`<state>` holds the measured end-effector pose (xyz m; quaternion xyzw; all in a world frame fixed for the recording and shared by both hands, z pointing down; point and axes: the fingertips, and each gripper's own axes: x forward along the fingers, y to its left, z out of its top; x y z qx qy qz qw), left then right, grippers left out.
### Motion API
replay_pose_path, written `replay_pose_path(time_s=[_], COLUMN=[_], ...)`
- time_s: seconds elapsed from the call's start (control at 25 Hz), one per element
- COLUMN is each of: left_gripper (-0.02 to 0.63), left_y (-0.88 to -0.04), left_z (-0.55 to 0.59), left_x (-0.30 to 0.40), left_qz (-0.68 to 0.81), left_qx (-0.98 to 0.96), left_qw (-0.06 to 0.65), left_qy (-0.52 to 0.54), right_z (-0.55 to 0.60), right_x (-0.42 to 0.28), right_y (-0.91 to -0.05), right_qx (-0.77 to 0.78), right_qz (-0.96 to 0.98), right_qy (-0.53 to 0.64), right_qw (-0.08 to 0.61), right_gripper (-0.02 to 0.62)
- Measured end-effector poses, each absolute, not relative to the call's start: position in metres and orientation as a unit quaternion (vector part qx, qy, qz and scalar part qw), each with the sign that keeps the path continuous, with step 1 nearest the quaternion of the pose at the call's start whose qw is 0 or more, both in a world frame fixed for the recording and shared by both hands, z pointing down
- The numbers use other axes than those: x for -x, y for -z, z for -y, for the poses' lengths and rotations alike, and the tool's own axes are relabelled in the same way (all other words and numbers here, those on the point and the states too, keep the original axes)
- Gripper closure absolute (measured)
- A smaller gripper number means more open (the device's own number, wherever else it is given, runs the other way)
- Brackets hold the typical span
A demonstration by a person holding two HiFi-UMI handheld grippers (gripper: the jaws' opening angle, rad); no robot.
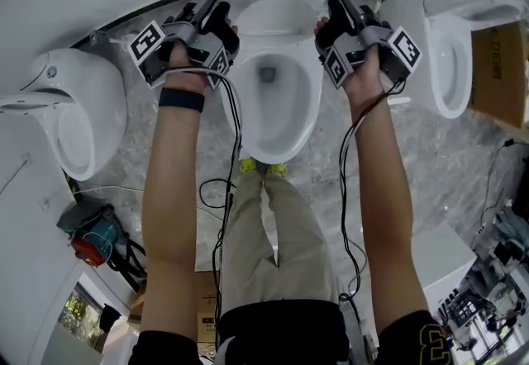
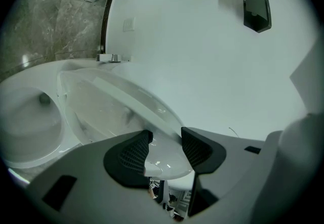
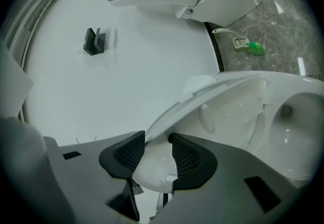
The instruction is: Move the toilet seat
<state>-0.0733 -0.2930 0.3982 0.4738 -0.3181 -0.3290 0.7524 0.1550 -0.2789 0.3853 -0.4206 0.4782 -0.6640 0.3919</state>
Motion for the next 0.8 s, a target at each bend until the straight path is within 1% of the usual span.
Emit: replay_pose_path(time_s=[0.28, 0.64, 0.68, 0.76, 0.8], left_gripper=[0.391, 0.393, 0.393, 0.391, 0.393], left_y=[-0.408, -0.407, -0.406, -0.405, -0.404], left_z=[0.320, 0.329, 0.330, 0.331, 0.327], left_x=[0.077, 0.077, 0.076, 0.075, 0.076], left_qz=[0.329, 0.334, 0.333, 0.328, 0.328], left_qx=[-0.465, -0.458, -0.458, -0.447, -0.439], left_qw=[0.751, 0.751, 0.751, 0.757, 0.761], left_qy=[0.335, 0.339, 0.341, 0.345, 0.347], right_z=[0.308, 0.314, 0.316, 0.316, 0.312], right_x=[-0.155, -0.158, -0.159, -0.162, -0.163], right_y=[-0.394, -0.396, -0.397, -0.400, -0.400], right_qx=[0.429, 0.440, 0.444, 0.455, 0.456], right_qz=[-0.483, -0.489, -0.493, -0.495, -0.485], right_qy=[0.664, 0.652, 0.648, 0.644, 0.650], right_qw=[0.376, 0.377, 0.374, 0.365, 0.367], right_gripper=[0.405, 0.400, 0.390, 0.338, 0.330])
